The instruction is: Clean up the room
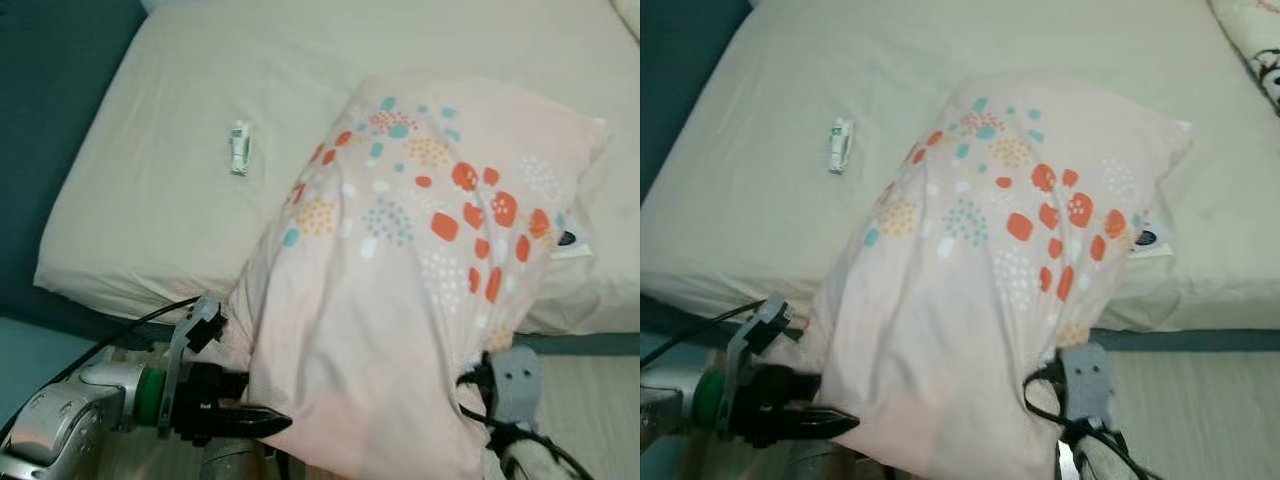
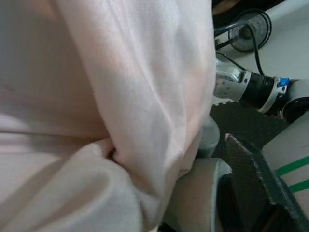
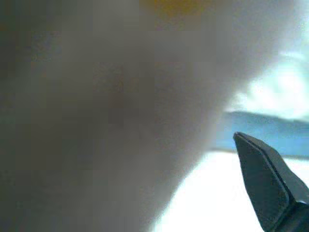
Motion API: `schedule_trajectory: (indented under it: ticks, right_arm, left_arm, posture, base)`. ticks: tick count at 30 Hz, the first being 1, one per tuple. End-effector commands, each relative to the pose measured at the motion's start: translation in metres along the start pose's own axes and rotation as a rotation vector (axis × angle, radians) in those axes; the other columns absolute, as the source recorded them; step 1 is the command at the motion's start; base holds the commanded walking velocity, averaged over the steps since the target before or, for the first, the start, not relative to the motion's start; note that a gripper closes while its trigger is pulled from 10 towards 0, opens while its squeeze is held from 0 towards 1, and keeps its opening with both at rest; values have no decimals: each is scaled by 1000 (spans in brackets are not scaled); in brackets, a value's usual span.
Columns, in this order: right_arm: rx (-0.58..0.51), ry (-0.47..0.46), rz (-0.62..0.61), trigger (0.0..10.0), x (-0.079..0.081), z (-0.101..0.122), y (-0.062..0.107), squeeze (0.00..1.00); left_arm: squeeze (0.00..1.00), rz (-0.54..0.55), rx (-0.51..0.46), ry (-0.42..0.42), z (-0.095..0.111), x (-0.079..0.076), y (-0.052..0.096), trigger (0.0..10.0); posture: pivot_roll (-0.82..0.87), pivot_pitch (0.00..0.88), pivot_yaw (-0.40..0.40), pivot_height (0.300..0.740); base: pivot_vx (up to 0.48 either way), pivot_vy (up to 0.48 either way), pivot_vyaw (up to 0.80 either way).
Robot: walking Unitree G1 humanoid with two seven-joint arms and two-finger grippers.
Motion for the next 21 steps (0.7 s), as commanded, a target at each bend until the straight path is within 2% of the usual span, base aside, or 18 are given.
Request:
schedule_trajectory:
  ticks: [1,2,3,4,5,6,7,8,9,10,12,15,16,18,19,20,21]
  right_arm:
    - [61,-22,-27,10000,1,-19,13,0]
    - [72,-41,-50,10000,0,-23,17,0]
    - [85,-57,-75,10000,-2,-27,20,0]
    - [91,-66,-93,10000,-4,-30,22,0]
    - [91,-75,-109,10000,-5,-32,23,0]
    - [90,-79,-118,10000,-5,-32,23,0]
    - [92,-86,-120,10000,-5,-34,23,0]
    - [93,-86,-122,10000,-5,-36,24,0]
    - [93,-86,-122,10000,-5,-36,24,0]
    - [90,-79,-126,10000,-4,-39,25,0]
    - [86,-74,-128,10000,-4,-40,26,0]
    - [38,-90,-138,10000,-2,-36,31,0]
    - [38,-90,-138,10000,-2,-36,31,0]
    - [5,-89,-152,10000,-3,-32,34,0]
    - [5,-89,-152,10000,-3,-32,34,0]
    - [-17,-81,-156,10000,-4,-29,35,0]
    - [-17,-81,-156,10000,-4,-29,35,0]
  left_arm:
    - [1000,7,21,9,-6,-3,4,10000]
    - [1000,37,35,-13,-7,-3,9,10000]
    - [549,94,89,-37,-12,1,17,10000]
    - [549,131,130,-54,-17,3,22,10000]
    - [286,203,181,-81,-23,11,30,10000]
    - [286,247,214,-98,-27,16,35,10000]
    - [1000,299,233,-107,-30,23,42,10000]
    - [1000,360,248,-109,-32,30,50,10000]
    - [1000,360,248,-109,-32,30,50,10000]
    - [1000,443,263,-110,-34,40,61,10000]
    - [1000,470,268,-113,-35,43,65,10000]
    - [1000,708,197,-162,-22,67,96,10000]
    - [1000,708,197,-162,-22,67,96,10000]
    - [1000,794,110,-164,-10,73,113,10000]
    - [1000,794,110,-164,-10,73,113,10000]
    - [1000,808,-9,-148,4,72,122,10000]
    - [1000,808,-9,-148,4,72,122,10000]
  posture:
    - [-45,200,142,612]
    - [-45,200,142,612]
    - [-37,199,141,612]
    - [-37,199,141,612]
    - [-34,199,139,612]
    - [-34,199,139,612]
    - [-31,199,135,612]
    - [-31,199,135,612]
    - [-31,199,135,612]
    - [-20,198,130,612]
    - [-20,198,130,612]
    - [-18,197,127,612]
    - [-18,197,127,612]
    - [-18,199,127,612]
    - [-18,199,127,612]
    - [-18,197,127,612]
    - [-18,197,127,612]
  base:
    - [0,0,0]
    - [0,0,0]
    - [0,0,0]
    - [0,0,0]
    - [0,0,0]
    - [0,0,0]
    - [0,0,0]
    - [0,0,0]
    - [0,0,0]
    - [0,0,0]
    - [0,0,0]
    - [0,0,0]
    - [0,0,0]
    - [0,0,0]
    - [0,0,0]
    - [0,0,0]
    - [0,0,0]
Point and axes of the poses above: a point about 5 cm out from each wrist's last joint towards the gripper, its own y axis pointing back from the gripper into the wrist, its own z axis along the axis of the wrist's last joint, x = y × z, the point moved 3 cm from there along -y, pointing out of the wrist towards the gripper, and after that the axes turned 10 degrees about y, right-handed, at the moved point
